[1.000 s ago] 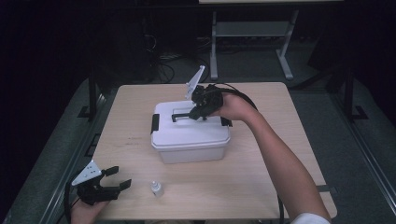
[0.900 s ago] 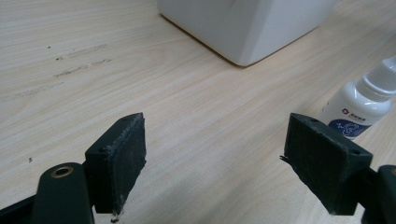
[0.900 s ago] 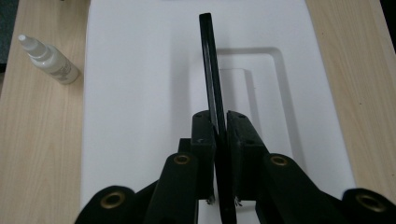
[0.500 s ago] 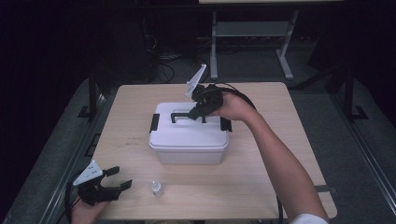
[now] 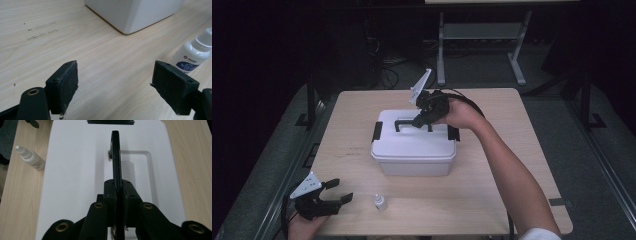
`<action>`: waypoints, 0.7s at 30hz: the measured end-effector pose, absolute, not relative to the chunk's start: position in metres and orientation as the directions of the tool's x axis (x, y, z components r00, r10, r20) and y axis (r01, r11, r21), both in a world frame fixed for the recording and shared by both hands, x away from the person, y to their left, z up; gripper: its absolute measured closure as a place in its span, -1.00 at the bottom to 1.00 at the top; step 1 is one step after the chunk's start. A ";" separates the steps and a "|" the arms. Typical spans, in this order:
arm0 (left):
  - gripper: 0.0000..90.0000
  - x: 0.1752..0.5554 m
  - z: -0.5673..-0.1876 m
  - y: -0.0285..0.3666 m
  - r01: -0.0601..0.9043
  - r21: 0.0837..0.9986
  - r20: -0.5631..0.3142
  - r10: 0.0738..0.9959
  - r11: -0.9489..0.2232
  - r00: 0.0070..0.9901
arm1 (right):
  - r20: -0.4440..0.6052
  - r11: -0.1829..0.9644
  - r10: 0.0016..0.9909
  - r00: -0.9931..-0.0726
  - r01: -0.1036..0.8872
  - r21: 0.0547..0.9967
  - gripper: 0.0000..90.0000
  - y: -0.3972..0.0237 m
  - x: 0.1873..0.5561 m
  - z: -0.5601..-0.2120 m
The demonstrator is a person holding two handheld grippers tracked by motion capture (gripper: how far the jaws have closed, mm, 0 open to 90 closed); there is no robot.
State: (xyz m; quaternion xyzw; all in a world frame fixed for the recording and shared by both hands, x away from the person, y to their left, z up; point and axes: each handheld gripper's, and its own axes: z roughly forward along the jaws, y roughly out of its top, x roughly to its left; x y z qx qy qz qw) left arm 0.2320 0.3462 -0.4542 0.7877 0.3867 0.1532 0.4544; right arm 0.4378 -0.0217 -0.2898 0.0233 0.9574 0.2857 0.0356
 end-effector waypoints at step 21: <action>-0.55 0.232 -0.455 0.347 0.470 0.834 -0.106 0.751 -0.291 0.652 | -0.068 0.811 0.045 -0.997 -0.003 0.586 0.87 -0.022 0.438 -0.278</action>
